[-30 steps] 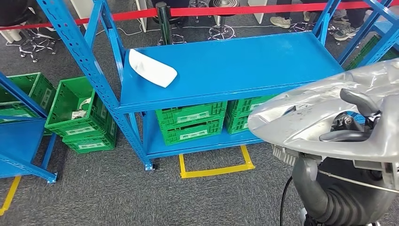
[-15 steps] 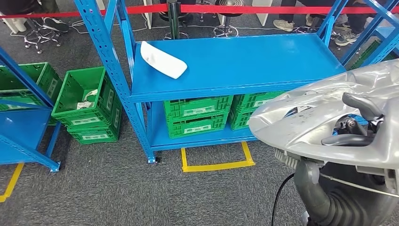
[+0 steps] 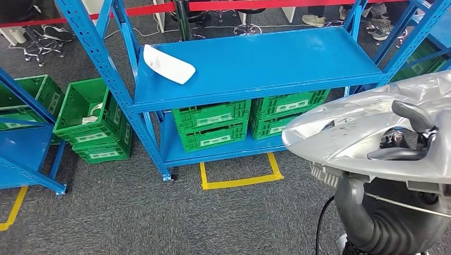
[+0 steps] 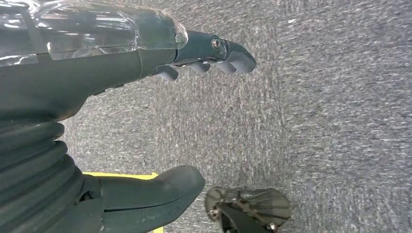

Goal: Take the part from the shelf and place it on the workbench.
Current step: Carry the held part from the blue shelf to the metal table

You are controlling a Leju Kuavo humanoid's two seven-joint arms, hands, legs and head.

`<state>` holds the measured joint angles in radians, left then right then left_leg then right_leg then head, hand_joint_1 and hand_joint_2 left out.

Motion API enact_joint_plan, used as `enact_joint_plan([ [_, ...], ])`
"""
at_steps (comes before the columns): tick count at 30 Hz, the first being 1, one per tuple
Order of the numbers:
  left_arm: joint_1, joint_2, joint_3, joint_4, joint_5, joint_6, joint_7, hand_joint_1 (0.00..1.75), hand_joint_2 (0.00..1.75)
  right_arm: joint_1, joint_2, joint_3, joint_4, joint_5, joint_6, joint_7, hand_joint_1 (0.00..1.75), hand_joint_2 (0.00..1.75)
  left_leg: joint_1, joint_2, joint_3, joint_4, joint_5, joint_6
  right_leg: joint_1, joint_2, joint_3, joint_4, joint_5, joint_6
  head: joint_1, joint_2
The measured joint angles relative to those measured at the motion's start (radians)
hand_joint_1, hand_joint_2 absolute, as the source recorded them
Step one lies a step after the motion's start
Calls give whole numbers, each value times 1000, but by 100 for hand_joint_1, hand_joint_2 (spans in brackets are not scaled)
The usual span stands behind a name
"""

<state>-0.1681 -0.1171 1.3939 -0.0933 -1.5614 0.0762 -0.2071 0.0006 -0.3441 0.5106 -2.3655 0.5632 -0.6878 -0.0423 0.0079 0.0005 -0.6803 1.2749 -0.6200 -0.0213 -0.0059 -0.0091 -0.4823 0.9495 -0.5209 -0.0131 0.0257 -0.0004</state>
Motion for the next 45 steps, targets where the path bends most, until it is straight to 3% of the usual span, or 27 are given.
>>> enact_joint_plan([
  [1, 0, 0, 0, 0, 0, 0, 0, 0, 175, 0, 0, 0, 0, 0, 0, 0, 175, 175, 0, 0, 23, -36, 28, 4, 2, 0, -2, 3, 0, 1, -2, 0],
  [3, 0, 2, 0, 0, 0, 0, 0, 0, 175, 0, 0, 0, 0, -1, 0, 0, 175, 175, -3, -5, 98, -166, 89, 19, 6, 1, -4, 9, -3, 3, -4, 0],
  [5, 0, 3, 0, 0, 0, 0, 0, 0, 175, -2, 0, 0, 0, 0, 0, 0, 175, 175, -9, -6, 142, -252, 111, 32, 8, 1, -8, 13, -4, 10, -5, 0],
  [7, 0, 3, 0, 0, 0, 0, 0, 0, 175, -3, 1, -1, 0, -1, 0, 0, 175, 175, -12, -4, 146, -273, 106, 33, 7, 2, -13, 16, -5, 15, -7, 0],
  [10, 1, 3, 0, 0, 0, 0, 0, 0, 175, -3, 1, -1, 0, -1, 0, 0, 175, 175, -11, -4, 146, -284, 98, 28, 7, 1, -19, 22, -10, 11, -3, 0],
  [12, 2, 3, 0, 0, 0, 0, 0, 0, 175, -2, 2, -1, 0, 1, 1, 0, 175, 175, -13, -3, 145, -281, 98, 31, 6, 1, -19, 20, -7, 13, 0, 0],
  [21, 2, -2, 0, 0, -5, 0, 5, 0, 175, -2, 2, -1, 0, 44, 28, 16, 175, 175, -28, 0, 142, -273, 93, 57, -9, 2, -17, 13, -2, 46, 2, 0],
  [23, 2, -3, 0, 0, -5, -1, 5, 0, 175, -3, 2, -1, 0, 45, 30, 17, 175, 175, -23, -2, 145, -282, 98, 67, -10, 1, -20, 20, -11, 54, 2, 0],
  [25, 2, -4, 0, 0, -5, -1, 5, 0, 175, -3, 2, -2, 0, 45, 31, 17, 175, 175, -18, -3, 151, -291, 103, 74, -11, 2, -52, 89, -53, 60, 6, 0],
  [27, 2, -5, 0, 0, -5, -1, 6, 0, 175, -4, 1, -1, 0, 45, 33, 19, 175, 175, -17, -6, 152, -292, 103, 76, -12, 4, -121, 227, -113, 62, 14, 0],
  [28, 2, -5, 0, 0, -5, -1, 6, 0, 175, -3, 1, -1, 0, 46, 34, 21, 175, 175, -17, -10, 152, -292, 102, 75, -12, 4, -153, 284, -126, 62, 17, 0],
  [29, 3, -5, 0, 0, -5, -2, 6, 0, 175, -4, 2, -1, 0, 47, 36, 23, 175, 175, -17, -15, 154, -291, 101, 74, -13, 4, -172, 309, -119, 62, 20, 0],
  [30, 3, -5, 0, 0, -6, -2, 6, 0, 175, -4, 2, -1, 0, 50, 38, 24, 175, 175, -17, -23, 157, -291, 99, 72, -13, 6, -171, 292, -91, 60, 22, 0],
  [31, 2, -6, 0, 0, -6, -2, 6, 0, 175, -5, 2, -1, 0, 53, 39, 26, 175, 175, -17, -32, 162, -291, 96, 69, -13, 12, -153, 240, -47, 57, 25, 0],
  [33, 0, -9, 0, 0, -6, -2, 5, 0, 175, -7, 2, 0, 0, 58, 41, 32, 175, 175, -16, -51, 166, -289, 91, 60, -16, 49, -100, 112, 22, 48, 27, 0],
  [35, -4, -11, 0, 0, -6, -2, 4, 0, 175, -10, 2, 1, 0, 62, 42, 39, 175, 175, -13, -72, 157, -285, 91, 49, -16, 74, -73, 48, 32, 40, 28, 0],
  [37, -4, -11, 0, 0, -6, -2, 4, 0, 175, -13, 2, 2, 0, 64, 42, 42, 175, 175, -9, -95, 147, -283, 94, 36, -14, 55, -68, 35, 24, 33, 28, 0],
  [38, -3, -11, 0, 0, -6, -2, 4, 0, 175, -16, 3, 2, 0, 64, 42, 42, 175, 175, -10, -88, 144, -279, 90, 30, -15, 43, -65, 30, 25, 29, 27, 0],
  [40, -1, -11, 0, 0, -6, -2, 4, 0, 175, -20, 3, 3, 0, 65, 42, 43, 175, 175, -11, -44, 113, -221, 55, 18, -16, 14, -56, 21, 25, 19, 17, 0],
  [41, -1, -11, 0, 0, -7, -2, 4, 0, 175, -21, 4, 3, 0, 66, 41, 43, 175, 175, -9, -15, 81, -160, 26, 12, -14, 0, -53, 20, 23, 15, 11, 0],
  [43, 0, -11, 0, 0, -7, -2, 4, 0, 175, -20, 4, 4, 0, 67, 40, 45, 175, 175, -1, 1, 5, -27, -20, 4, -11, -25, -51, 22, 18, 8, 3, 0],
  [44, 2, -11, 0, 0, -7, -2, 4, 0, 175, -21, 4, 4, 0, 67, 39, 47, 175, 175, 1, 2, -16, 4, -19, 1, -11, -36, -50, 24, 15, 7, 1, 0],
  [45, 3, -10, 0, 0, -7, -2, 4, 0, 175, -21, 4, 4, 0, 67, 39, 48, 175, 175, 2, 5, -18, -3, 2, 0, -10, -46, -48, 26, 12, 7, -1, 0],
])
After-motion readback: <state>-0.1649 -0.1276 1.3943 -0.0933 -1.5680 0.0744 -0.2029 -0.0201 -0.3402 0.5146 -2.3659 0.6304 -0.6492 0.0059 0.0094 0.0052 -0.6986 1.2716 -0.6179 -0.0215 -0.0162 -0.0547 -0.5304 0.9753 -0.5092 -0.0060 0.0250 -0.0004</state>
